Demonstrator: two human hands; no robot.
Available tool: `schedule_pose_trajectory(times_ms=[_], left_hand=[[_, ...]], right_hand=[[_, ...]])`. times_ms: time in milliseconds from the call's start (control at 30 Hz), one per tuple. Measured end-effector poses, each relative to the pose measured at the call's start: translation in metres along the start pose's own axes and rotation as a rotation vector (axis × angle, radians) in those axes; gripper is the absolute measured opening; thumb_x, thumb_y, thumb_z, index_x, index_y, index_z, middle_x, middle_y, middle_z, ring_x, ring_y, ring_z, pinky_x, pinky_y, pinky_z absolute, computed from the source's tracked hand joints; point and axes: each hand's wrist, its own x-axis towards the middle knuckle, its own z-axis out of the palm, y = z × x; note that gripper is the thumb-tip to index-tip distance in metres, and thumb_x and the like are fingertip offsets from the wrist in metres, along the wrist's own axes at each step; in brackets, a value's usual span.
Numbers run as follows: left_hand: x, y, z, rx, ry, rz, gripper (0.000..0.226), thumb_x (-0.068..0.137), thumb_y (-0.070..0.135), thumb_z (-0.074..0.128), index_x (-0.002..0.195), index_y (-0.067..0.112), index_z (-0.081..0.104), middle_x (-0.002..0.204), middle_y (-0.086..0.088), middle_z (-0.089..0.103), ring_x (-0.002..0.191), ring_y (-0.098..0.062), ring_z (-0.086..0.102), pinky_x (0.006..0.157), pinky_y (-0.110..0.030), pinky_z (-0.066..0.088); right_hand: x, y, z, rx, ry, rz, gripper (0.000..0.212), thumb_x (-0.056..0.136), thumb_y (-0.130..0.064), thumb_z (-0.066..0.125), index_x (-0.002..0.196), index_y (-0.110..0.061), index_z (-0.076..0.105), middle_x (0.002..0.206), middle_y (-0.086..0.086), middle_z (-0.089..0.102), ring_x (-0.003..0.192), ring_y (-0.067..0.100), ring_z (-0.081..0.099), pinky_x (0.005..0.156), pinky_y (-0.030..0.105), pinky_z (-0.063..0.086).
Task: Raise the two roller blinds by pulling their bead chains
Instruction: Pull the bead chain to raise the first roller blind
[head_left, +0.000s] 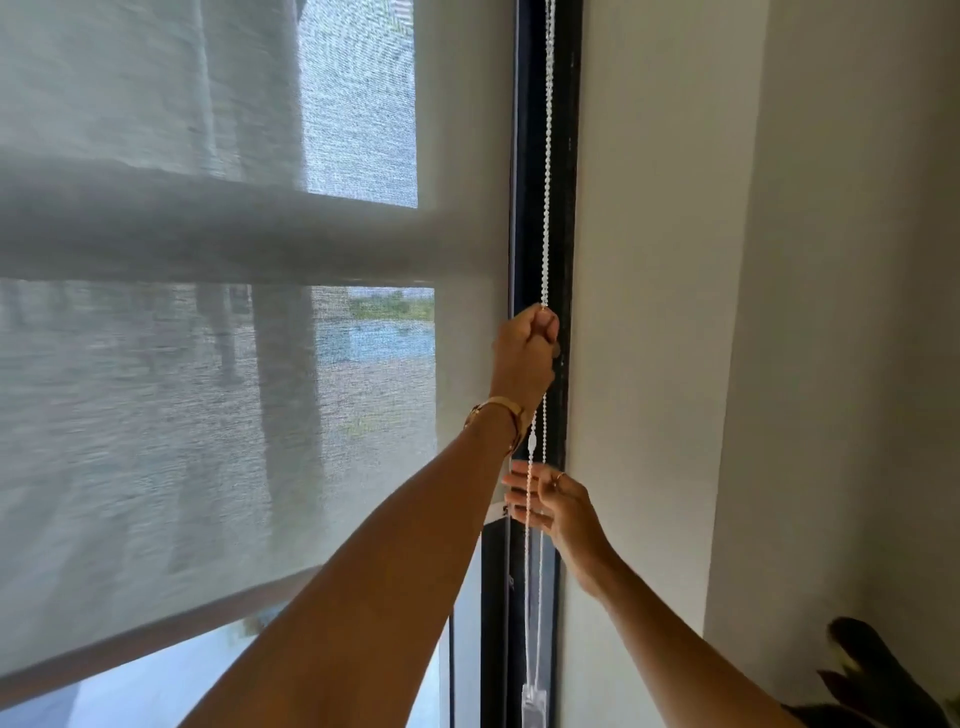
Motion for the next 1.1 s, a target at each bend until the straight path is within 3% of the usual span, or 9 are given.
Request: schedule_pose_trajectory(times_ms=[133, 267, 400, 567, 800, 967, 1033, 1100], left_hand=[[-0.002, 0.002, 0.0, -0.015, -0.007, 0.006, 0.037, 0.082, -0.009, 0.024, 0.061, 0.017, 0.039, 0.054, 0.001, 0.031, 0.044, -0.007, 0.026, 0.037, -0.014, 0.023], [-0.003, 0.002, -0.003, 0.04, 0.032, 0.05, 0.036, 0.08, -0.011, 0.026, 0.06, 0.016, 0.04, 0.054, 0.0, 0.033, 0.05, -0.01, 0.031, 0.048, -0.017, 0.029], [-0.005, -0.004, -0.007, 0.051, 0.055, 0.056, 0.037, 0.087, -0.006, 0.03, 0.066, 0.017, 0.05, 0.059, 0.0, 0.048, 0.056, -0.012, 0.046, 0.054, -0.021, 0.04], [-0.028, -0.023, -0.013, 0.056, 0.039, 0.004, 0.039, 0.088, -0.004, 0.028, 0.06, 0.019, 0.041, 0.055, 0.003, 0.039, 0.049, -0.008, 0.035, 0.046, -0.017, 0.032], [-0.062, -0.055, -0.018, 0.043, 0.019, -0.063, 0.04, 0.091, -0.001, 0.03, 0.059, 0.022, 0.039, 0.054, 0.005, 0.035, 0.046, -0.005, 0.031, 0.043, -0.016, 0.027], [-0.09, -0.092, -0.029, 0.106, 0.033, -0.17, 0.04, 0.092, 0.0, 0.033, 0.059, 0.023, 0.041, 0.055, 0.005, 0.037, 0.049, -0.007, 0.033, 0.049, -0.021, 0.029], [-0.1, -0.105, -0.035, 0.116, 0.03, -0.212, 0.041, 0.09, 0.0, 0.033, 0.058, 0.025, 0.041, 0.055, 0.005, 0.037, 0.048, -0.007, 0.033, 0.047, -0.022, 0.027], [-0.107, -0.112, -0.041, 0.142, 0.017, -0.243, 0.043, 0.084, -0.006, 0.031, 0.056, 0.025, 0.04, 0.055, 0.005, 0.035, 0.049, -0.008, 0.029, 0.046, -0.023, 0.022]], right_hand=[[0.016, -0.043, -0.004, 0.022, 0.032, -0.044, 0.029, 0.1, -0.012, 0.034, 0.099, -0.02, 0.062, 0.107, 0.005, 0.068, 0.108, 0.027, 0.063, 0.095, 0.04, 0.051], [0.035, -0.09, -0.009, 0.036, 0.075, -0.106, 0.033, 0.101, -0.017, 0.031, 0.124, -0.005, 0.052, 0.117, 0.014, 0.062, 0.109, 0.029, 0.06, 0.096, 0.041, 0.049], [0.052, -0.14, -0.005, 0.058, 0.083, -0.224, 0.033, 0.1, -0.021, 0.032, 0.113, -0.009, 0.06, 0.118, 0.016, 0.065, 0.102, 0.027, 0.064, 0.083, 0.033, 0.054], [0.068, -0.203, 0.01, 0.09, 0.031, -0.352, 0.041, 0.102, -0.027, 0.027, 0.12, -0.005, 0.055, 0.108, 0.01, 0.067, 0.096, 0.024, 0.065, 0.09, 0.041, 0.052], [0.069, -0.248, 0.035, 0.15, -0.002, -0.229, 0.043, 0.103, -0.025, 0.025, 0.124, 0.003, 0.051, 0.085, 0.008, 0.064, 0.071, 0.023, 0.064, 0.068, 0.036, 0.055], [0.072, -0.263, 0.045, 0.101, 0.061, -0.159, 0.035, 0.102, -0.026, 0.024, 0.103, -0.008, 0.054, 0.076, 0.005, 0.061, 0.061, 0.017, 0.058, 0.057, 0.029, 0.048], [0.074, -0.252, 0.049, -0.008, 0.102, -0.198, 0.031, 0.1, -0.016, 0.026, 0.095, -0.011, 0.056, 0.069, 0.002, 0.055, 0.052, 0.012, 0.046, 0.049, 0.024, 0.038], [0.075, -0.232, 0.053, -0.114, 0.151, -0.271, 0.037, 0.09, -0.002, 0.024, 0.075, -0.017, 0.054, 0.06, -0.001, 0.042, 0.049, 0.011, 0.033, 0.046, 0.022, 0.028]])
